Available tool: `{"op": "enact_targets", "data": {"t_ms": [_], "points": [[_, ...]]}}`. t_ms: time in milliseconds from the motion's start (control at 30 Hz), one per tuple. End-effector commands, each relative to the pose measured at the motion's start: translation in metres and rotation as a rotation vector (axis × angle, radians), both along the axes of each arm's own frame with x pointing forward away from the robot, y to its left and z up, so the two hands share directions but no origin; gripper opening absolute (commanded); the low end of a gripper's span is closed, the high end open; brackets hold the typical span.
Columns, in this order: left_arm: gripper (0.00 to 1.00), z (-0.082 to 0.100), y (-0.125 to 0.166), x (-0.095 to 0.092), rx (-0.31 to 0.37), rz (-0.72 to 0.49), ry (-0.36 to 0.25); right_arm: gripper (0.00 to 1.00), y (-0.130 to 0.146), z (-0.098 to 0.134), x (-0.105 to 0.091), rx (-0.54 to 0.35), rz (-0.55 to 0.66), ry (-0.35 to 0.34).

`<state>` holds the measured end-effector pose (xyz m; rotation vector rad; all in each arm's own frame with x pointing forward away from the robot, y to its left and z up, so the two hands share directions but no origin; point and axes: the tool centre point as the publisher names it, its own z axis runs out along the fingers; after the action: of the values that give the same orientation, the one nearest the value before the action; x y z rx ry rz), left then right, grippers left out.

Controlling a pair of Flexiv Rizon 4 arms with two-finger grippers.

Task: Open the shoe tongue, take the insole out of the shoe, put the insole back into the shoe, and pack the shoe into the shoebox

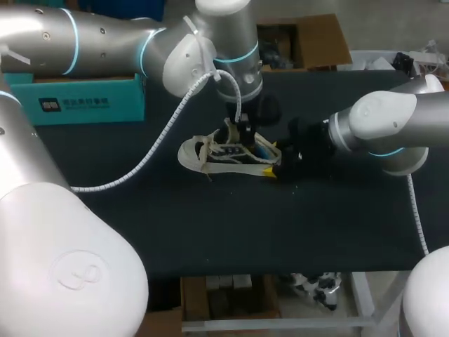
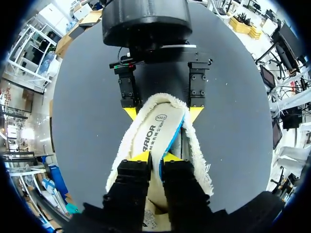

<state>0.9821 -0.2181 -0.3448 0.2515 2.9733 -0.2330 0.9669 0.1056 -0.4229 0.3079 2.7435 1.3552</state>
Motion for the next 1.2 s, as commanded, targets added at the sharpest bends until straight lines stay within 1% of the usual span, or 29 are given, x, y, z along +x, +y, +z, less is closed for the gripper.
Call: {"op": "enact_targets", "data": {"t_ms": [33, 100, 267, 467, 633, 700, 800, 833, 867, 1033, 1200], "points": [[0.00, 0.007, 0.011, 0.002, -0.058, -0.021, 0.015, 0.00, 0.002, -0.003, 0.000, 0.000, 0.001, -0.001], [0.00, 0.015, 0.013, 0.000, -0.095, -0.036, 0.027, 0.00, 0.002, -0.003, 0.000, 0.000, 0.001, -0.001], [0.00, 0.035, 0.018, -0.006, -0.201, -0.089, 0.079, 0.00, 0.002, -0.003, 0.000, 0.000, 0.001, -0.001], [0.00, 0.057, 0.016, -0.013, -0.324, -0.159, 0.141, 0.00, 0.002, -0.003, 0.000, 0.000, 0.001, -0.001], [0.00, 0.069, 0.005, -0.023, -0.394, -0.202, 0.171, 0.00, 0.002, -0.003, 0.000, 0.000, 0.001, -0.001], [0.00, 0.072, -0.001, -0.027, -0.411, -0.216, 0.182, 0.00, 0.001, -0.002, -0.001, 0.000, 0.006, -0.001], [0.00, 0.077, -0.010, -0.030, -0.446, -0.231, 0.208, 0.00, -0.003, 0.001, -0.002, -0.022, 0.001, 0.004], [0.00, 0.079, -0.013, -0.031, -0.457, -0.244, 0.218, 0.38, -0.006, 0.002, -0.003, -0.020, -0.001, 0.002], [0.00, 0.081, -0.016, -0.032, -0.466, -0.253, 0.223, 1.00, -0.009, 0.003, -0.004, -0.019, -0.008, 0.001], [0.00, 0.095, -0.032, -0.041, -0.527, -0.295, 0.245, 1.00, -0.026, 0.009, -0.008, -0.031, -0.040, -0.005], [0.00, 0.117, -0.040, -0.049, -0.611, -0.344, 0.261, 1.00, -0.051, 0.021, -0.010, -0.055, -0.074, -0.025]]}}
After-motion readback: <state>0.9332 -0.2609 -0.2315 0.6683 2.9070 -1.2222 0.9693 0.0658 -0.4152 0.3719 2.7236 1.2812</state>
